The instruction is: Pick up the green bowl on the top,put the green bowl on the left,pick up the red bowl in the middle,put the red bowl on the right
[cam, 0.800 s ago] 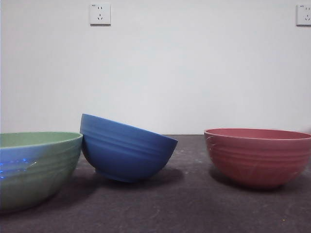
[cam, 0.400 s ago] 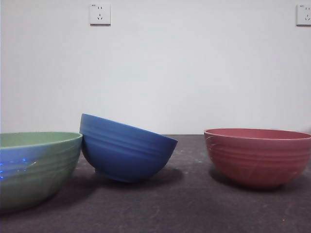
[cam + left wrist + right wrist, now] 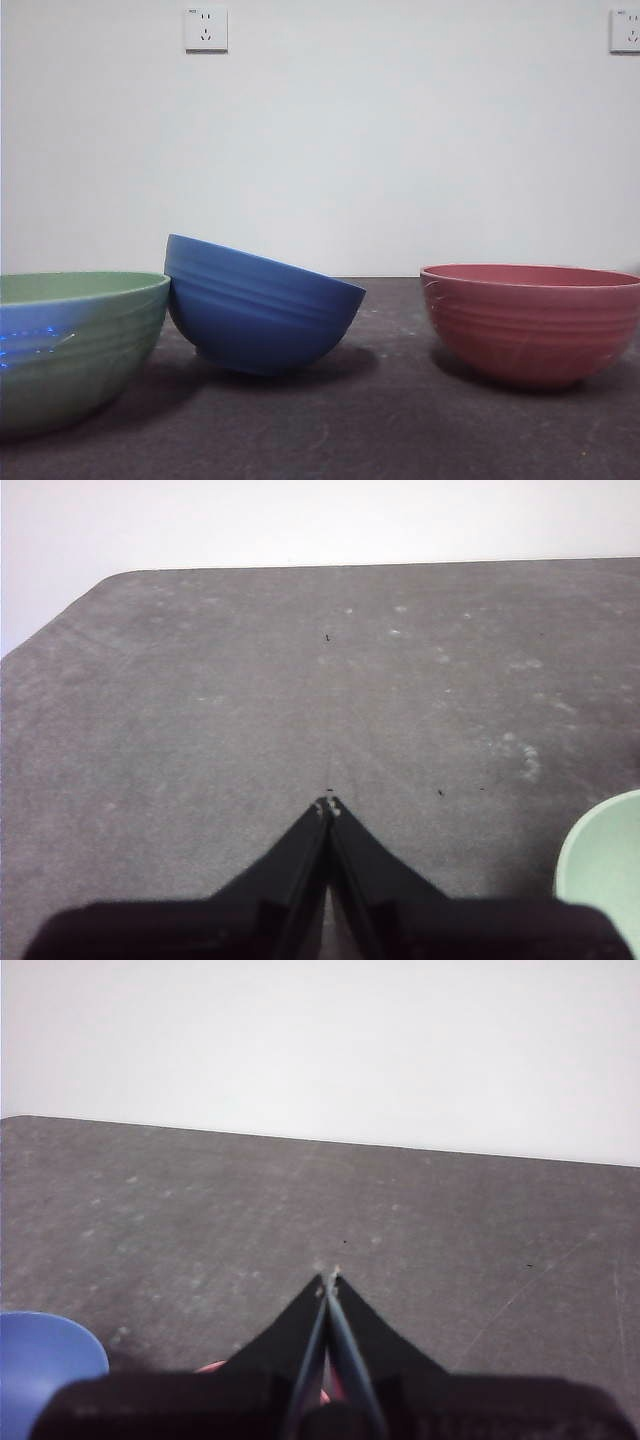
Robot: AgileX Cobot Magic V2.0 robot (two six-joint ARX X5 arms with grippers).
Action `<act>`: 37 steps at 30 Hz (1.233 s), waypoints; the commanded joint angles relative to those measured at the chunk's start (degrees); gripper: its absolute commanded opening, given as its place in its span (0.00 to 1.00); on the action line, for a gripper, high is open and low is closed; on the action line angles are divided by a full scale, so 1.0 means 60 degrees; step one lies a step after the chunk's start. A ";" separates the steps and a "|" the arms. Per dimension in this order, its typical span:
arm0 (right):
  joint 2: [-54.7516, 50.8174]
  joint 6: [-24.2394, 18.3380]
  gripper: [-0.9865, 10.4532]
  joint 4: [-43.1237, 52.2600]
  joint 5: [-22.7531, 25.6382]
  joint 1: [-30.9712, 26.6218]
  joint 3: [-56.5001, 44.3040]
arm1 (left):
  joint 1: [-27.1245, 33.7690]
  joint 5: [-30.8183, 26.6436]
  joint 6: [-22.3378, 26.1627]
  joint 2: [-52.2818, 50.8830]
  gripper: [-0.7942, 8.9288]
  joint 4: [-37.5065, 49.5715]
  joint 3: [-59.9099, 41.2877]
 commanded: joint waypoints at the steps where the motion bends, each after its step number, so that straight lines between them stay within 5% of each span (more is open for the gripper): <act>1: -0.0007 0.0102 0.09 0.0055 0.0025 0.0004 -0.0036 | 0.0029 0.0076 -0.0095 0.0000 0.08 -0.0076 -0.0113; 8: -0.0007 0.0047 0.09 0.0033 0.0036 0.0004 -0.0036 | 0.0029 0.0076 -0.0095 0.0000 0.08 -0.0076 -0.0113; 11: -0.0029 -0.0856 0.09 -0.0277 -0.0040 0.0015 -0.0062 | 0.0029 0.0076 -0.0095 0.0000 0.08 -0.0076 -0.0113; 14: -0.0525 -0.0954 0.09 -0.0867 0.0022 -0.0433 -0.0364 | 0.0029 0.0087 -0.0095 0.0000 0.08 -0.0076 -0.0113; 21: -0.2390 -0.0907 0.09 -0.0317 -0.2568 -0.2652 -0.2455 | 0.0029 0.0091 -0.0095 0.0000 0.08 -0.0076 -0.0113; 37: -0.4244 -0.0688 0.09 0.1177 -0.2550 -0.2932 -0.5785 | 0.0029 0.0091 -0.0095 0.0000 0.08 -0.0073 -0.0113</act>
